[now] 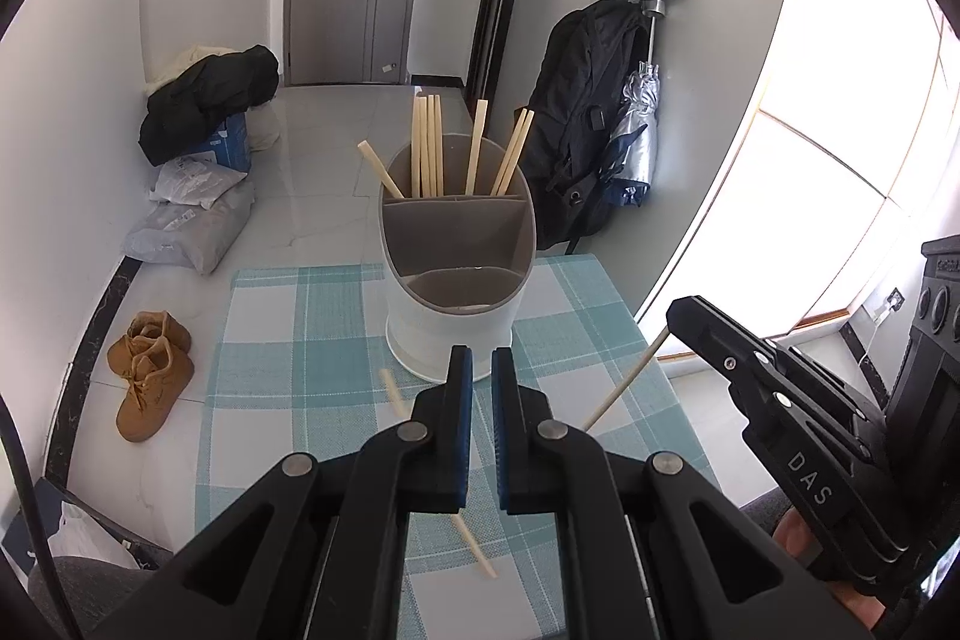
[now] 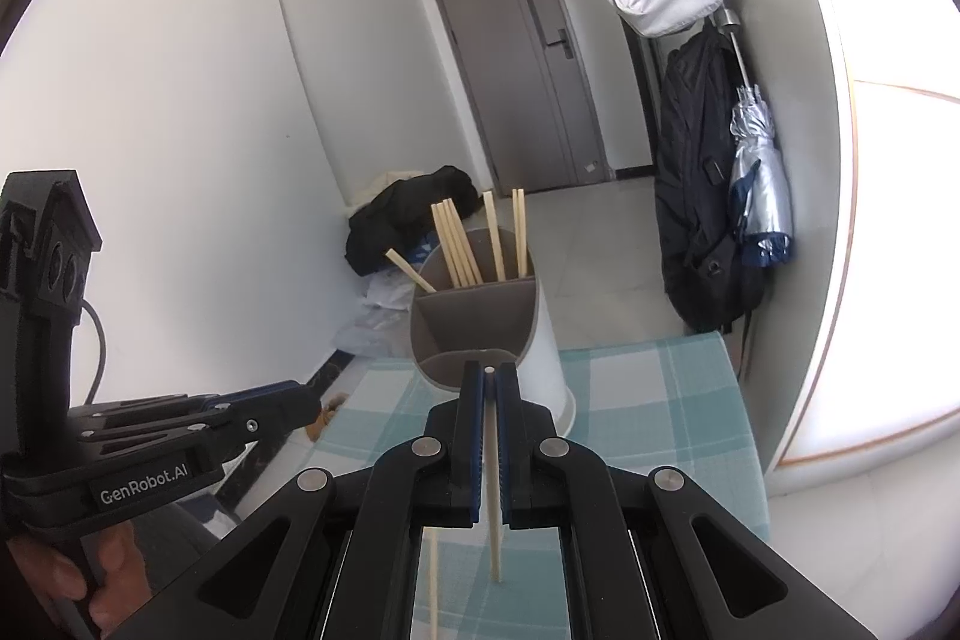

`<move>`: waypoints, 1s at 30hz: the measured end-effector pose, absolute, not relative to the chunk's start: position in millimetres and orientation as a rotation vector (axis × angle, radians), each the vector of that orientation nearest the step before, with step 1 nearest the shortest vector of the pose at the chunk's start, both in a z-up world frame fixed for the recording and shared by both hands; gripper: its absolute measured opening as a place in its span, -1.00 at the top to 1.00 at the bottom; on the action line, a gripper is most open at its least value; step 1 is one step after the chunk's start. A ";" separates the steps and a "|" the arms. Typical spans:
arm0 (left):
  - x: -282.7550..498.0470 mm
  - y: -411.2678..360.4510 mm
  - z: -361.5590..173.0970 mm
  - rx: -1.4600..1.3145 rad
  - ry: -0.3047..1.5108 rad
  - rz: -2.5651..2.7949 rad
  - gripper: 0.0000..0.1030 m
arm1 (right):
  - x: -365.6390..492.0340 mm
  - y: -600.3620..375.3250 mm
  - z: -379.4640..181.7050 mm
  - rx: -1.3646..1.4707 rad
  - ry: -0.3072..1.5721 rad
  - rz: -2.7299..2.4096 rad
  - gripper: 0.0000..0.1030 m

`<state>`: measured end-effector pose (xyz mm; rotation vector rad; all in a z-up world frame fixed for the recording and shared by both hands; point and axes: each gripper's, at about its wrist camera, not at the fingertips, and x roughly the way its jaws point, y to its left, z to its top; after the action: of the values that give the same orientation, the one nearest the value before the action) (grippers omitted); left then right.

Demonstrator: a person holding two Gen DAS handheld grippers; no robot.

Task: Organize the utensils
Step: 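Raise both held chopsticks over the holder and lower them into it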

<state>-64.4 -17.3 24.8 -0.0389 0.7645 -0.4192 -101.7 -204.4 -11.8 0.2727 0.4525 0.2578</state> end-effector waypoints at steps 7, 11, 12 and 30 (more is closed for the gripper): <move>-43.2 14.3 4.6 -0.135 0.824 -0.360 0.95 | -102.1 -211.6 -11.9 0.308 0.452 0.253 0.94; -12.9 25.0 -37.0 -0.166 1.009 -0.291 0.46 | -102.0 -218.6 -11.8 0.344 0.450 0.260 0.94; -5.0 27.6 -50.5 -0.193 1.050 -0.279 0.22 | -101.3 -220.5 -12.2 0.356 0.452 0.264 0.94; 66.3 -2.0 -125.1 -0.058 1.179 -0.089 -0.07 | -88.5 -261.8 -24.4 0.508 0.481 0.277 0.94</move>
<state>66.3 -2.0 -125.1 -0.0581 1.1792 -0.0885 -88.5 -261.8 -24.4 0.5081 0.4808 0.2772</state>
